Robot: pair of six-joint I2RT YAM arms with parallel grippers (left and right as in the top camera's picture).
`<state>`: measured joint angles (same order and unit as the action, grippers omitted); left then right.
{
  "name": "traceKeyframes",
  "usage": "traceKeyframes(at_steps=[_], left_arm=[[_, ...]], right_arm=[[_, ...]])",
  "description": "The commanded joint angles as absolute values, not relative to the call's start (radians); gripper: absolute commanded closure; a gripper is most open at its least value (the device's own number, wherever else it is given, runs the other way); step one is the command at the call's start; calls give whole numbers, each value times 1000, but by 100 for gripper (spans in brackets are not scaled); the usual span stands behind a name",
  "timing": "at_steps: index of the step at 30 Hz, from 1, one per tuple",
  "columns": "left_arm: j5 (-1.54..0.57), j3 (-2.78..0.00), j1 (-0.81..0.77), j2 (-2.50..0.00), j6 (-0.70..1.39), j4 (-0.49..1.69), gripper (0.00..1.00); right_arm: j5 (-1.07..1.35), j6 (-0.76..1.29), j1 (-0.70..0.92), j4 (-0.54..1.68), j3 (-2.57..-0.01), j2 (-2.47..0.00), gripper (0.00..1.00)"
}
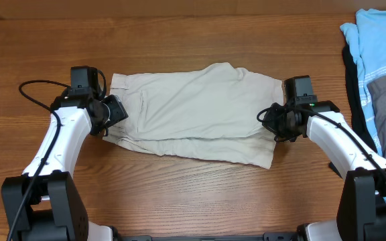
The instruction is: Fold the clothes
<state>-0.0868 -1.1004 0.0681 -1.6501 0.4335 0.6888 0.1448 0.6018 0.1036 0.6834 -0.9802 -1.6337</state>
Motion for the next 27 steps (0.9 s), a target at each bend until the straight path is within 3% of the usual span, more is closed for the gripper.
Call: traceKeyframes(at_steps=[1,11,16,27], left_arm=[[-98,-1111,52,-1664,410,693,37],[-49,-1077,51,-1664,648,773,34],[-74,-984,52,-1664,680,650,41],[-138,-888,52,-1652,703,526,41]], right_arm=[[131,598,99,683,-1002,-1614,90],[132,598,99,690,-1002,-1614,90],[131,597,99,699,-1002,-1614,89],[131,597,99,698,-1002,-1614,89]])
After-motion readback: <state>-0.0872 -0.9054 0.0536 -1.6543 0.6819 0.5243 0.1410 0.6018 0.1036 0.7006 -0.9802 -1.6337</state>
